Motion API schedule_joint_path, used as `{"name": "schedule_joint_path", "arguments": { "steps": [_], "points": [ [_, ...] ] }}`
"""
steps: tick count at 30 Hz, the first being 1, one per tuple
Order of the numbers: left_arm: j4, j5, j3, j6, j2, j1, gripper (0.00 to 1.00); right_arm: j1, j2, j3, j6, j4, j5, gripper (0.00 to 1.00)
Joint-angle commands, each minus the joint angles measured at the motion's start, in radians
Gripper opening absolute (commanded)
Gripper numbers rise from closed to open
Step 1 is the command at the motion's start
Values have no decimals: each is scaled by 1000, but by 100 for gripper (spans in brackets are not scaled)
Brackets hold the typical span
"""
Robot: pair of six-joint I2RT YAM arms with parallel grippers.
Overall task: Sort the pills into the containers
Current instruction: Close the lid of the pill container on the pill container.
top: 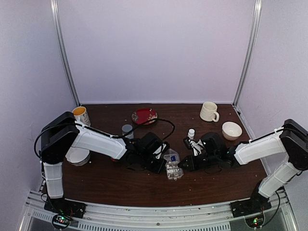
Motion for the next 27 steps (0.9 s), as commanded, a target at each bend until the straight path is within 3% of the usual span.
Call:
{"name": "schedule_joint_path", "arguments": {
  "steps": [1, 10, 17, 19, 27],
  "points": [
    [69, 33, 12, -21, 15, 5, 0, 22, 57, 41, -16, -10, -13, 11],
    [65, 28, 5, -32, 4, 8, 0, 45, 166, 109, -39, -112, 33, 10],
    [9, -4, -55, -47, -117, 33, 0, 46, 178, 119, -55, -183, 108, 5],
    [20, 18, -57, -48, -149, 37, 0, 45, 183, 123, -54, -187, 112, 0],
    [192, 177, -40, -94, -138, 59, 0, 46, 185, 111, -26, -174, 124, 0]
  ]
}}
